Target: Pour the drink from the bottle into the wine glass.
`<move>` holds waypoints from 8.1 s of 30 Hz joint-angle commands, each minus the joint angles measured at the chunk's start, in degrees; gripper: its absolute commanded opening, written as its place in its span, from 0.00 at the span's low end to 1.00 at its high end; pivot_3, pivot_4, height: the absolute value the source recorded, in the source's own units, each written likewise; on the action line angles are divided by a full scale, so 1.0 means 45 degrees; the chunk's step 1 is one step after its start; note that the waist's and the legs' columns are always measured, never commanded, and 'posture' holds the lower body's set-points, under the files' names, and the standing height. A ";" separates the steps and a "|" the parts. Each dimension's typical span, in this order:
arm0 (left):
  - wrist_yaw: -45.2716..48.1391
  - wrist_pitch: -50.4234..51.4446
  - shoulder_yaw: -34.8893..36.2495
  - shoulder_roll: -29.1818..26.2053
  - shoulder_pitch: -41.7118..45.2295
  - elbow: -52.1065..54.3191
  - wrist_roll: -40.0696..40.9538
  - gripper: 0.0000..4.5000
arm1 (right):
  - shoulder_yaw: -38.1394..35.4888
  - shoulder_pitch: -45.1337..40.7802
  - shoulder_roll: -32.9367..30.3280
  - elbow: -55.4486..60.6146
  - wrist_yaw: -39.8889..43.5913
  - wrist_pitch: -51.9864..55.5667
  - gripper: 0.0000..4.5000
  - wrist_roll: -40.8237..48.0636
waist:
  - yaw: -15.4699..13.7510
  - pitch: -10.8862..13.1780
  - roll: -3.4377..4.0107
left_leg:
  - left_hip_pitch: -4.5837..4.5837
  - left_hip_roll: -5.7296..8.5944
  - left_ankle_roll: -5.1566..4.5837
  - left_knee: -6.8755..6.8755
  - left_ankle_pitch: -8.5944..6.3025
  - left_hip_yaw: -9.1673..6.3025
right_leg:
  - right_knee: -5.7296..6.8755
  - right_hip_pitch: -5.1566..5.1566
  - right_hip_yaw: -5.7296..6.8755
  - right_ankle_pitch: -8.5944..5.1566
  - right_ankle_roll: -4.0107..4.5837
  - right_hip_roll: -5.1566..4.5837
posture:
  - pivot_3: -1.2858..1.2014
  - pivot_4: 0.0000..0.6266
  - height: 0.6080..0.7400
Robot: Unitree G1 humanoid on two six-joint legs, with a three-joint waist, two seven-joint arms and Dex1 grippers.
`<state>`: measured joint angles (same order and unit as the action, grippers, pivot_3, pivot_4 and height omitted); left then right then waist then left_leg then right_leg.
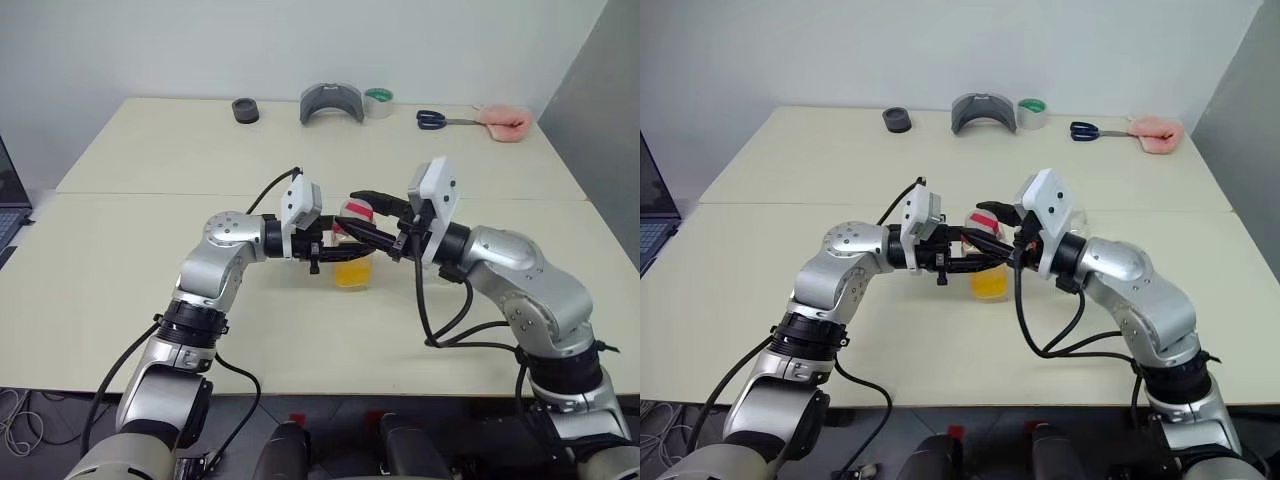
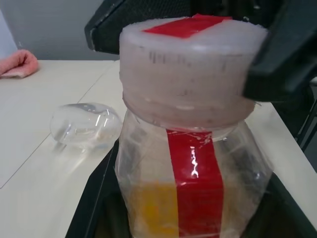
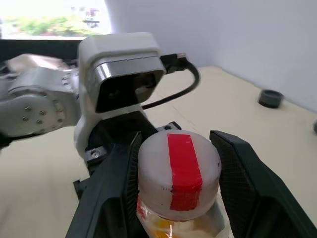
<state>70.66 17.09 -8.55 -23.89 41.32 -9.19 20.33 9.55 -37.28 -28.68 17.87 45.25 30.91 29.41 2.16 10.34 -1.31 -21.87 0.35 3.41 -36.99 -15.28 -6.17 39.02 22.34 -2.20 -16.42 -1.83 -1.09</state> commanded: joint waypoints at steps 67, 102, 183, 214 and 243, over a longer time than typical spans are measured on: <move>-0.0437 -0.0617 0.0030 0.0571 0.0942 -0.1057 -0.0505 0.41 | 0.0198 0.1731 0.3825 0.4975 -0.8537 0.5315 0.58 -0.1867 | 0.0044 0.0011 0.0012 | -0.0019 0.0000 0.0001 0.0006 0.0002 -0.0012 | 0.0005 0.0021 -0.0006 0.0001 0.0000 -0.0006 | 0.52 0.24 1.00; 0.0051 -0.0818 0.0034 0.0542 0.1183 -0.1120 -0.0669 0.40 | -0.2204 -0.0732 -0.0835 -0.0812 0.1376 0.1282 0.84 0.0740 | 0.0118 0.0030 0.0024 | -0.0016 0.0004 -0.0001 -0.0002 0.0002 -0.0012 | -0.0002 0.0006 -0.0001 0.0004 -0.0005 -0.0016 | 0.52 0.24 1.00; 0.0112 -0.0883 -0.0084 0.0547 0.1502 -0.1563 -0.0774 0.40 | -0.1233 0.0098 -0.0783 -0.1439 0.2360 0.0184 0.97 0.0358 | 0.0167 0.0041 0.0038 | -0.0018 0.0009 -0.0003 -0.0003 0.0004 -0.0015 | 0.0003 0.0007 0.0002 0.0004 -0.0004 -0.0019 | 0.52 0.24 1.00; 0.0115 -0.0911 -0.0132 0.0799 0.1479 -0.1617 -0.0880 0.40 | -0.1080 0.1364 0.0714 0.2504 -0.3465 0.1234 0.97 -0.1943 | 0.0163 0.0041 0.0039 | -0.0017 0.0007 -0.0002 -0.0002 0.0004 -0.0007 | 0.0006 0.0012 -0.0006 0.0004 -0.0005 -0.0012 | 0.52 0.24 1.00; 0.0176 -0.0905 -0.0164 0.0755 0.1338 -0.1540 -0.0875 0.40 | -0.1941 0.1787 -0.0223 0.3279 -0.3504 0.2285 0.97 -0.0808 | 0.0163 0.0041 0.0039 | -0.0018 0.0007 -0.0003 -0.0002 0.0004 -0.0007 | 0.0007 0.0012 -0.0007 0.0004 -0.0004 -0.0012 | 0.52 0.24 1.00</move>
<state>70.89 13.55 -9.77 -20.15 46.71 -18.59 15.51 2.97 -29.56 -28.94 31.26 29.95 41.83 25.99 2.89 10.52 -1.14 -21.95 0.39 3.40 -37.00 -15.26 -6.20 39.05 22.39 -2.23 -16.40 -1.85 -1.15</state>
